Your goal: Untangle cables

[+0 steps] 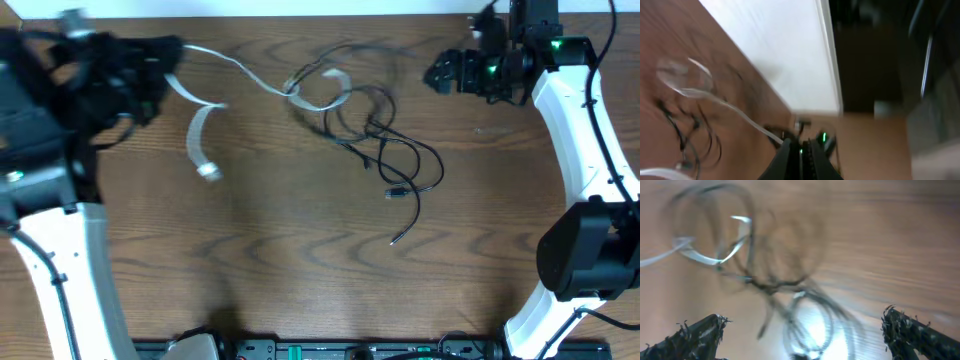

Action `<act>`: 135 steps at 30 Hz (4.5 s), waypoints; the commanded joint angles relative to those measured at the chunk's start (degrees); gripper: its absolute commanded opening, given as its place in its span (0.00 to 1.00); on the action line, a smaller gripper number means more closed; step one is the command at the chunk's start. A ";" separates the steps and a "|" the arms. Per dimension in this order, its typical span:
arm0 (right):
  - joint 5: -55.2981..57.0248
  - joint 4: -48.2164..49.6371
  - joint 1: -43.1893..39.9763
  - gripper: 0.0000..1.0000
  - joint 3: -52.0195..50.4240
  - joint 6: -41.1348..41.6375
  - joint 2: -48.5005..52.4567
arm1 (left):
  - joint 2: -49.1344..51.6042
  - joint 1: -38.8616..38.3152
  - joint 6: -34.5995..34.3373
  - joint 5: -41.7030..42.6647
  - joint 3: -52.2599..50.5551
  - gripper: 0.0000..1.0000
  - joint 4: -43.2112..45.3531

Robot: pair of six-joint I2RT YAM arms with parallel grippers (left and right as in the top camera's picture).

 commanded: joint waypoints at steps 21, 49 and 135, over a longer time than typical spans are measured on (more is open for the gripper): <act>-34.88 2.86 18.29 0.99 0.00 -19.74 0.44 | 0.28 -23.91 -16.70 -7.52 1.07 0.07 26.12; -28.37 4.24 20.31 0.99 0.04 -23.82 -0.11 | 0.33 -23.06 -18.84 -8.98 1.07 0.07 26.12; -10.62 21.86 33.14 0.66 0.00 -17.86 13.77 | -0.28 -15.76 -6.80 -26.45 1.07 0.07 -2.43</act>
